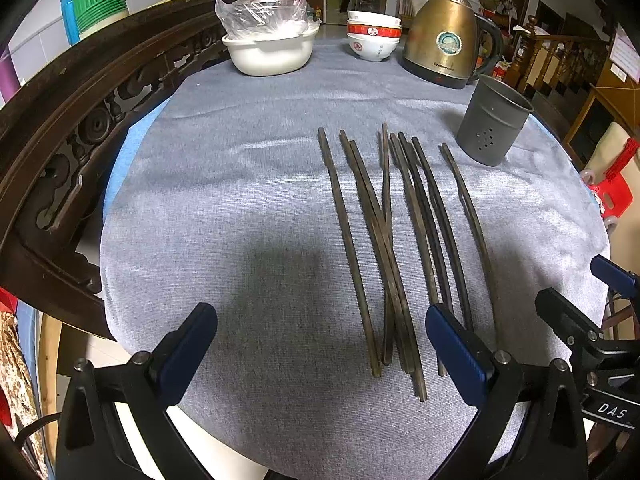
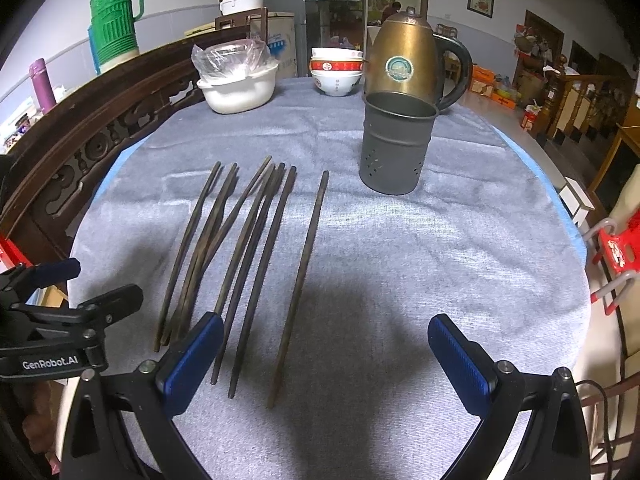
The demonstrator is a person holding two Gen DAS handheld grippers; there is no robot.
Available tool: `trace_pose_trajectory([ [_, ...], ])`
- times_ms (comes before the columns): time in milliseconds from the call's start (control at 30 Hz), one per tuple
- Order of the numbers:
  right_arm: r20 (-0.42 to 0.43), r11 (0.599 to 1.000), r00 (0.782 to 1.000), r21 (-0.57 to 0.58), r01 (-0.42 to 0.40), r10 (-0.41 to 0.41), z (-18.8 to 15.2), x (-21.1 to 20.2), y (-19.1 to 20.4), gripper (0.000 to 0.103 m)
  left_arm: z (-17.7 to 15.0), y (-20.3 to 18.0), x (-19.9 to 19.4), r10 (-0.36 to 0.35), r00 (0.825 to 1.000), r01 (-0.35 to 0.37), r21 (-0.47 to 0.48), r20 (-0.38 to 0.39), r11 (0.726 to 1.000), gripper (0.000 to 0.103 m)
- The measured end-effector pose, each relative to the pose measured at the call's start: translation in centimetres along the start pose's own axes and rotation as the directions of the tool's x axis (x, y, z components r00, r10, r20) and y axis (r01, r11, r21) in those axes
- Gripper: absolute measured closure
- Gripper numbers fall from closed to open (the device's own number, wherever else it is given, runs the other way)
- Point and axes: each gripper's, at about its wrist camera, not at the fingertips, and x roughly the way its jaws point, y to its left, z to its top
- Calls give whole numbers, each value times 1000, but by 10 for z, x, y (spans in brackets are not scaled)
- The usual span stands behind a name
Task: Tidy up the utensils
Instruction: 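Close the right tool on one dark chopstick while the left tool grasps another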
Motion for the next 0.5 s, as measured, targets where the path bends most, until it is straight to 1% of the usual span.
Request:
trace_pose_trajectory([
  [233,-22,1000,1000,0,4,-4,2,5,-2,0,2,7,4,2,1000,-2,-11,-10,1000,0],
  [333,-70,999,997,35,-21,23,4,15,-10,0,2,16,11,0,1000,-1,-43,-29,999,0],
  [367,-85,998,996,51,-32,36,4,19,-13,3,2,19,12,-3,999,1,-52,-34,999,1],
  [400,-98,996,994,71,-46,53,5,24,-16,11,2,23,15,-8,999,5,-66,-43,998,2],
  [433,-123,994,990,94,-55,66,7,31,-20,16,2,26,17,-15,999,11,-78,-50,997,4],
  [500,-154,990,985,124,-63,82,9,42,-23,36,3,32,21,-27,998,22,-93,-60,995,6],
])
